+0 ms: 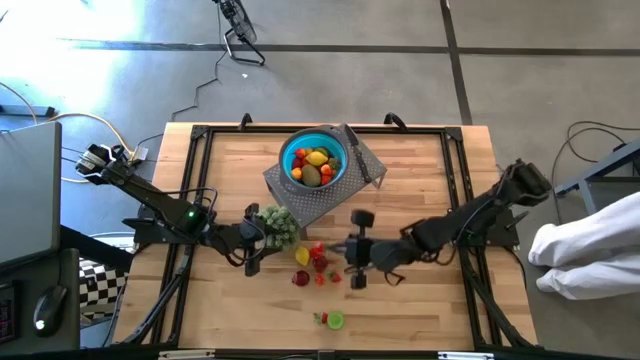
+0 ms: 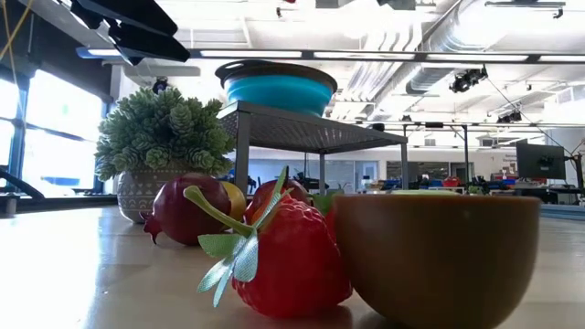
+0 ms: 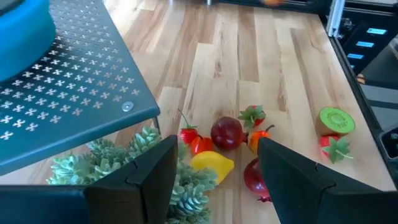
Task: Pick & Place Fruit
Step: Put the strawberry into the blue strainer bowl on the shelf
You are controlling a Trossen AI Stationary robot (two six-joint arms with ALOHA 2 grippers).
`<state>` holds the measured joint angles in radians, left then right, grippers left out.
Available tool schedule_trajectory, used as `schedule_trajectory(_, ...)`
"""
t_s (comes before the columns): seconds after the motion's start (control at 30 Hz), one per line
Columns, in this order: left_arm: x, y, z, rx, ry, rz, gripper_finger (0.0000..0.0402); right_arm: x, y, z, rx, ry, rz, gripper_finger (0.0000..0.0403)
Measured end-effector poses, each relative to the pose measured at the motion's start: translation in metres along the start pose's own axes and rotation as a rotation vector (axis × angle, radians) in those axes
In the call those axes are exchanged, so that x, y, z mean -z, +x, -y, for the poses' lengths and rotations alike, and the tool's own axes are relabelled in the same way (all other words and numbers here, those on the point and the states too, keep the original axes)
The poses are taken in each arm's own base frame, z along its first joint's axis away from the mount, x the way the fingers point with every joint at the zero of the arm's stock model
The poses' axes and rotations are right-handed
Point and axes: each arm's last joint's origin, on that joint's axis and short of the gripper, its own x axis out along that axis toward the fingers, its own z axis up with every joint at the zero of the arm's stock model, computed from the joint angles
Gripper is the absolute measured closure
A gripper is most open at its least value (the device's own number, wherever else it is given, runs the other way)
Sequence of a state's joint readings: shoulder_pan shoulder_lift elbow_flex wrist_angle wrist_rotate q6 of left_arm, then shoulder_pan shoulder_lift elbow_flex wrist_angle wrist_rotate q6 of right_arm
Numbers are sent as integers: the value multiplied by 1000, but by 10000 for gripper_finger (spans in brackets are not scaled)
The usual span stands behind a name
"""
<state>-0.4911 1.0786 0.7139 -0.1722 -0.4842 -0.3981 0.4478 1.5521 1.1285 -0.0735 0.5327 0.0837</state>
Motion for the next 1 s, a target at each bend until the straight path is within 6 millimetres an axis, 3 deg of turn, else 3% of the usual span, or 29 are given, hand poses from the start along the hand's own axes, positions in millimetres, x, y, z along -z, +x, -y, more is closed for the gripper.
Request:
schedule_trajectory(0.43,-3,0,-4,-153,-6,76,184,-21,18,77,230,-86,89,400)
schedule_trajectory(0.7,-5,-2,-8,-306,-2,138,184,-20,27,116,304,-67,87,400)
schedule_trajectory(1.0,-5,-2,-10,-364,21,157,184,-17,34,151,213,-21,101,400)
